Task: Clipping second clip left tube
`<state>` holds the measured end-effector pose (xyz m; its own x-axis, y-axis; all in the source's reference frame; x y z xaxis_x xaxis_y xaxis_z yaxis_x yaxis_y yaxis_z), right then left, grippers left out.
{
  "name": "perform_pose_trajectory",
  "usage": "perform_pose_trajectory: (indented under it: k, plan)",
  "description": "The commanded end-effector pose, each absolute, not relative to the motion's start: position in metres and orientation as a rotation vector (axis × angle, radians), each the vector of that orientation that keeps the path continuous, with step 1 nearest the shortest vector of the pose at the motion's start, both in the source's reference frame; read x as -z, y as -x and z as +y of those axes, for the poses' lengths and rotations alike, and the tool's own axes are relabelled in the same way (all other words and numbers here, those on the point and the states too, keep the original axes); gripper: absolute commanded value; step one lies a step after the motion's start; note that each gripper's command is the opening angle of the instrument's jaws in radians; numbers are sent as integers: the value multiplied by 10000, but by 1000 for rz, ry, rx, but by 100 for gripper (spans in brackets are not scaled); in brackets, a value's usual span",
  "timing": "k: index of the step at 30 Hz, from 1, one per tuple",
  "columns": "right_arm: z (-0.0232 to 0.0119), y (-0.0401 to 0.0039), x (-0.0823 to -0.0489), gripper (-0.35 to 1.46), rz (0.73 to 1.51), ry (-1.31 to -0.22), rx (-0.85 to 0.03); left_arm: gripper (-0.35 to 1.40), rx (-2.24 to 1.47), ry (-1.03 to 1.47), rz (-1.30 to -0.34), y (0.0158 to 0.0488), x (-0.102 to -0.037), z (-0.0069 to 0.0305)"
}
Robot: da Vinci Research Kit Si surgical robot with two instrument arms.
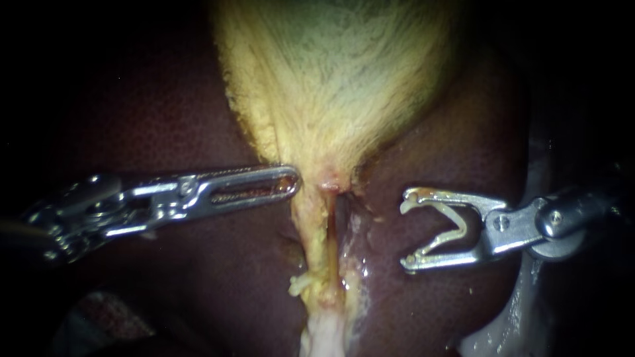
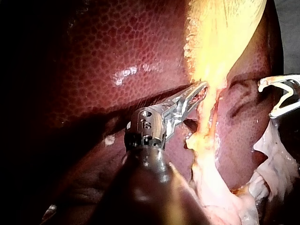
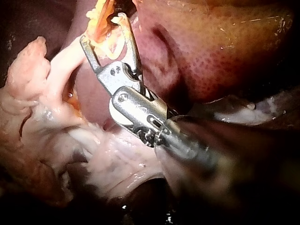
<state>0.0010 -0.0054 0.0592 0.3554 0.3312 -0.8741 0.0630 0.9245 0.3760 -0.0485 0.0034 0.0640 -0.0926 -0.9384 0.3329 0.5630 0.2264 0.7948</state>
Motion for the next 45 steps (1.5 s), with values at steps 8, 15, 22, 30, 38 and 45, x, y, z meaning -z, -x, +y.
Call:
perform_pose_trajectory:
  k: [8,15,22,30,38,45]
  plan:
    - [-91,-59,-608,60,1207,-448,-225,-15,1330,-489,-1027,469,-623,31]
    - [-125,-108,-641,60,1197,-505,-261,-15,1336,-480,-1025,451,-603,22]
    - [-120,-127,-669,60,1188,-512,-289,-20,1339,-479,-1023,444,-590,18]
    - [-103,-124,-697,60,1154,-495,-295,-20,1341,-477,-1033,446,-580,12]
    - [-104,-123,-717,59,1107,-474,-291,-21,1346,-476,-1048,449,-573,13]
    - [-122,-149,-736,59,1080,-471,-300,-21,1351,-474,-1056,461,-577,21]
